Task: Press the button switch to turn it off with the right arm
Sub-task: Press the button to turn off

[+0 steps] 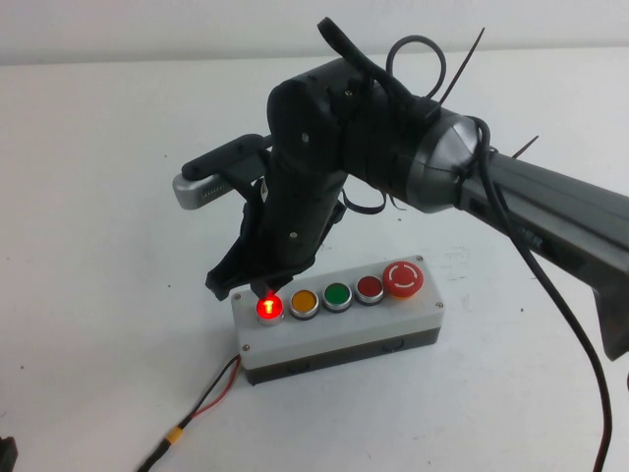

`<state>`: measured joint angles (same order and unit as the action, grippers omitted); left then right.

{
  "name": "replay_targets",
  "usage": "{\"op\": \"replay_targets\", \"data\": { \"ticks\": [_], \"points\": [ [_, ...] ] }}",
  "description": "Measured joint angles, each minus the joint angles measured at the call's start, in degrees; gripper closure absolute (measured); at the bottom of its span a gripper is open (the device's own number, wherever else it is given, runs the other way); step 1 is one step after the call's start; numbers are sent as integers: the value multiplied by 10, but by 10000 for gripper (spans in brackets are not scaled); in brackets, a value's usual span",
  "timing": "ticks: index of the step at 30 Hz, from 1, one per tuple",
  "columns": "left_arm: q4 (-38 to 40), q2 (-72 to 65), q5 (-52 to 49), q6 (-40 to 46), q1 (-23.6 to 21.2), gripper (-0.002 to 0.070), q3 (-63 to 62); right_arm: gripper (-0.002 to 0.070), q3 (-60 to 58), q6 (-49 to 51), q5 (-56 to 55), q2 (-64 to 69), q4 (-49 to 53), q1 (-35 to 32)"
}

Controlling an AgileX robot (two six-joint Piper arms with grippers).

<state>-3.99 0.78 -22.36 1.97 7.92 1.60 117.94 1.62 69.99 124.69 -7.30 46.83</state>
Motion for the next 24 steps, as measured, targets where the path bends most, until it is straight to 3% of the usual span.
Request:
{"op": "replay_targets", "data": {
  "ticks": [15, 24],
  "points": [
    [0, 0, 0, 0, 0, 677, 0, 692, -16, 0, -12, -3, -31, 0],
    [0, 0, 0, 0, 0, 677, 0, 692, -29, -5, 5, -87, 16, 0]
  ]
}}
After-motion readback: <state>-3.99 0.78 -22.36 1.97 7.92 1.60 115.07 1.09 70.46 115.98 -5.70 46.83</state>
